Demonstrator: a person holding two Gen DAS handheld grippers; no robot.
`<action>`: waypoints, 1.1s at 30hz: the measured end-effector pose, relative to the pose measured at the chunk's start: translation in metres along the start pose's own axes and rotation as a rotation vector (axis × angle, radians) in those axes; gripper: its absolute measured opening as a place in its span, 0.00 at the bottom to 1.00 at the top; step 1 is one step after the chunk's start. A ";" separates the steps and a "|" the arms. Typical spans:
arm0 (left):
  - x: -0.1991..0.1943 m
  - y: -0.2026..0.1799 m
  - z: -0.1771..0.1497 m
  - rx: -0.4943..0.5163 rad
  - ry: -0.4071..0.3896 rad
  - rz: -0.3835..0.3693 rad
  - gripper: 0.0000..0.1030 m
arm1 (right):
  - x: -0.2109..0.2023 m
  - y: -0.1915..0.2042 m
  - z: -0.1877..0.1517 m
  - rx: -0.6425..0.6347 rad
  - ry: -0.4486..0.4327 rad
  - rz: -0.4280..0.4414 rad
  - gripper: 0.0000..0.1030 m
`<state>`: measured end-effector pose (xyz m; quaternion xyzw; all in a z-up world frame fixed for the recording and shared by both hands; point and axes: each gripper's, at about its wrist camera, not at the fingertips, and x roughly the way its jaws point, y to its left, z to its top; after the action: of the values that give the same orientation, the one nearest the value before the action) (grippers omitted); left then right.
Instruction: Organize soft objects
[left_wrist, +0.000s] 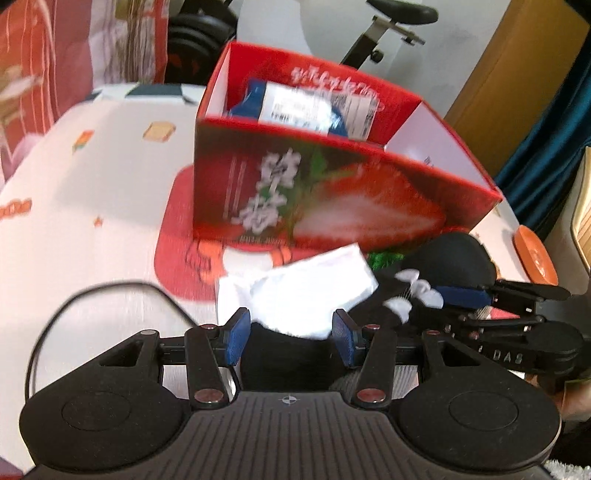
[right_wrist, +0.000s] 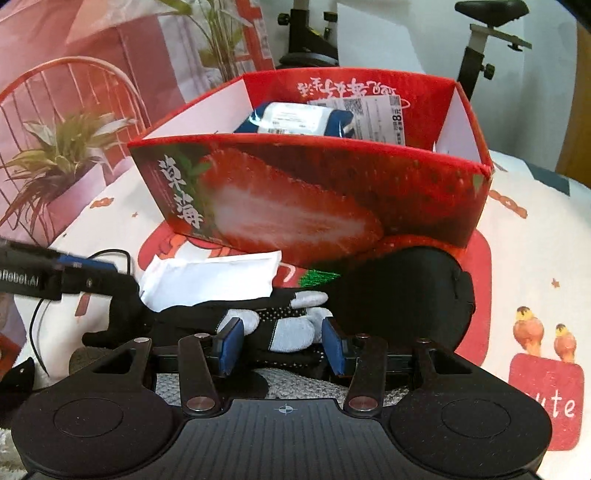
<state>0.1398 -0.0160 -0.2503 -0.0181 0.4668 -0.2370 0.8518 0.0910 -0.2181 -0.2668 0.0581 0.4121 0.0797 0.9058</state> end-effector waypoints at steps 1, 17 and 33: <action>0.001 0.001 -0.002 -0.009 0.009 0.000 0.50 | 0.001 0.000 0.001 0.000 0.003 0.003 0.43; 0.016 -0.001 -0.016 -0.023 0.069 0.010 0.51 | 0.022 -0.003 -0.006 0.029 0.051 0.019 0.44; 0.021 0.007 -0.019 -0.072 0.068 -0.008 0.47 | 0.024 -0.006 -0.007 0.039 0.045 0.030 0.46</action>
<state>0.1366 -0.0148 -0.2793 -0.0427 0.5035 -0.2236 0.8334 0.1016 -0.2188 -0.2903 0.0799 0.4329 0.0865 0.8937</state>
